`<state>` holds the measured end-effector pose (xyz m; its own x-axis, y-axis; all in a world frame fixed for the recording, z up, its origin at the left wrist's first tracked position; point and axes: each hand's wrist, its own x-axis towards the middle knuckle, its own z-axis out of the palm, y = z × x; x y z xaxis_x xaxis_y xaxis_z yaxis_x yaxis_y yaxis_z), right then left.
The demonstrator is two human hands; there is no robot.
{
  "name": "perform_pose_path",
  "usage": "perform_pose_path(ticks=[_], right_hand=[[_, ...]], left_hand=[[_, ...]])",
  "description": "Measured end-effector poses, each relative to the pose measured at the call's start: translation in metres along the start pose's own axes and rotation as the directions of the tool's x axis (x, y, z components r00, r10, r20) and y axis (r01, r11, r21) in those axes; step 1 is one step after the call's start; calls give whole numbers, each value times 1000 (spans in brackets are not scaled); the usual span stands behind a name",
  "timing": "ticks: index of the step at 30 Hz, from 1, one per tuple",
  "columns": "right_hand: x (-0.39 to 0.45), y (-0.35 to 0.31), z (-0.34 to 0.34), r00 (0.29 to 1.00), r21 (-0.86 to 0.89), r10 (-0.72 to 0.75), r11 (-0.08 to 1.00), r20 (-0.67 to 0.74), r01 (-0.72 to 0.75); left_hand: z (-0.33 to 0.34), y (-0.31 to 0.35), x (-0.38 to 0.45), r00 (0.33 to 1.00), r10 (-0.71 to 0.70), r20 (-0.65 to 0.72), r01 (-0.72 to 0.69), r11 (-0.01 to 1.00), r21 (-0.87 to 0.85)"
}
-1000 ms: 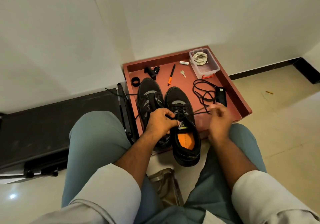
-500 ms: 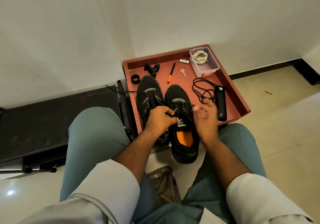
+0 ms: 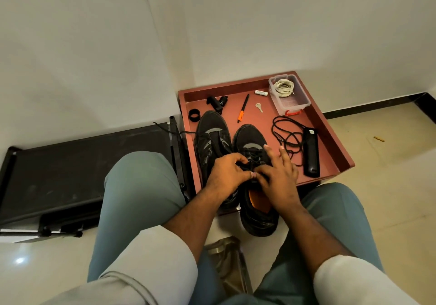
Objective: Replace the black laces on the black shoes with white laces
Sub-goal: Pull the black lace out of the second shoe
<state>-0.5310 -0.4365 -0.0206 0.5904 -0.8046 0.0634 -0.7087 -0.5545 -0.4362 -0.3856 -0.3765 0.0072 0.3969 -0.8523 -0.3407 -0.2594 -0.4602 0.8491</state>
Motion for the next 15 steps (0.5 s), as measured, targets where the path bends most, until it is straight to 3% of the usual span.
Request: perform_pose_path(ticks=[3,6,7,8,9,11,13,15], right_hand=[[7,5,-11,951,373,235,916,-203,-148],[19,27,-30,727,790,641,567,-246,-232],[22,34,-37,671,834,705,498,-230,-238],[23,39,-42,667,840,718,477,-200,-261],[22,40,-46,698,814,698,494,-162,-305],[15,37,-43,789,632,603,657,-115,-410],[4,27,-31,893,456,435,822,-118,-340],[-3,18,-19,962,382,270,893,-29,-239]], left_hand=[[0,-2,0,1000,-5,-25,5,1000,11],[-1,-3,0,999,5,-33,-4,999,46],[-1,-2,-2,999,31,-26,-29,997,76],[-1,-2,-4,997,75,-11,-72,987,146],[0,0,-6,992,129,13,-128,955,268],[5,6,-9,971,230,64,-230,824,519],[10,10,-7,944,314,103,-308,719,623],[17,11,-4,911,381,156,-376,614,694]])
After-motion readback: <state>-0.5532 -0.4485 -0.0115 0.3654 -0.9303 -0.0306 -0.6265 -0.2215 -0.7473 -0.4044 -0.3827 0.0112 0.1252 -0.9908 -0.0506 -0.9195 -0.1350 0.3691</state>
